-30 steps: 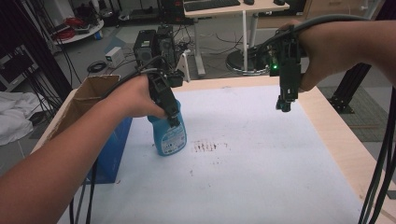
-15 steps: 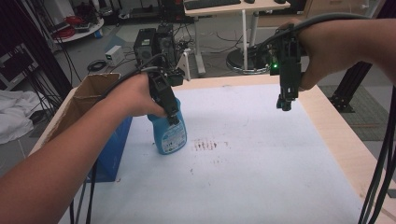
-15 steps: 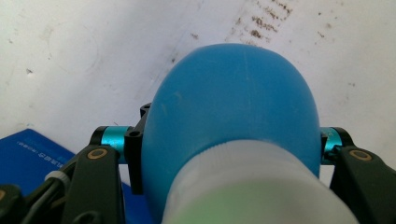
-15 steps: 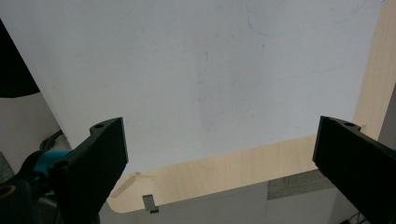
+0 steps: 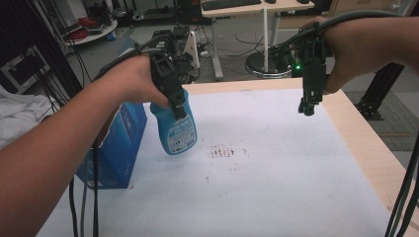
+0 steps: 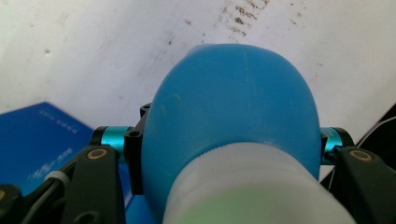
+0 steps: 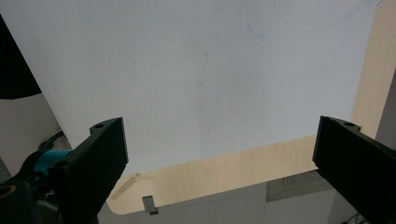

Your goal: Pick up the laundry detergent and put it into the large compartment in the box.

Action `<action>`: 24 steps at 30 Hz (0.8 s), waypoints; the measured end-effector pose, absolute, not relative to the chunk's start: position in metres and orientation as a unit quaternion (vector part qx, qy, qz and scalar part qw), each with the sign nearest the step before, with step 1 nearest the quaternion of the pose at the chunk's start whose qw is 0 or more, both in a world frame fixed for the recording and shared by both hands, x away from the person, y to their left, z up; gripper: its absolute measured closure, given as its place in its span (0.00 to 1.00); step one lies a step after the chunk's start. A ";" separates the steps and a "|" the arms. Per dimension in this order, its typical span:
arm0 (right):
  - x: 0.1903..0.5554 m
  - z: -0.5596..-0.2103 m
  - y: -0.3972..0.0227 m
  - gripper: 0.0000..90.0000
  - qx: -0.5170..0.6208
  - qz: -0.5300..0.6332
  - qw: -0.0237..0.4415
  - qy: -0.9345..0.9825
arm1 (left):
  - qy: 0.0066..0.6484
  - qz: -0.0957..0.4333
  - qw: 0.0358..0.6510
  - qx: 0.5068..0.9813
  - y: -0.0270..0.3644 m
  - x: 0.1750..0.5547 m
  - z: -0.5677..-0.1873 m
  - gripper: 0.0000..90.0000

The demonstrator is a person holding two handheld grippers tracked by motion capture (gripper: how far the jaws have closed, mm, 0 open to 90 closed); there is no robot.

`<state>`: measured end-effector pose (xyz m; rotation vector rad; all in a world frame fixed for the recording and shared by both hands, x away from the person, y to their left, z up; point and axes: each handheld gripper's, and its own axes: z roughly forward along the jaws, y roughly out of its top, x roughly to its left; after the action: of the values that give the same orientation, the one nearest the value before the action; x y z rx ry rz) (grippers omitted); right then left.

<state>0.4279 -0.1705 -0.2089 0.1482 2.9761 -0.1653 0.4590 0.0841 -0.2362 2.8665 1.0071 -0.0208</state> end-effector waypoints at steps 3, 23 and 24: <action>0.427 -0.208 -0.170 0.02 0.049 -0.053 0.080 0.994 | 0.338 -0.010 0.054 0.939 0.089 0.458 -0.226 0.43; 0.426 -0.208 -0.159 0.02 0.035 -0.041 0.078 0.995 | 0.435 0.001 0.047 0.899 0.152 0.448 -0.135 0.43; 0.427 -0.208 -0.159 0.02 0.034 -0.042 0.079 0.995 | 0.446 0.001 0.046 0.894 0.155 0.446 -0.133 0.43</action>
<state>0.4268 -0.1589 -0.2077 0.1020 2.9782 -0.1248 0.4463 0.1550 -0.1328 2.7286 1.3604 0.0025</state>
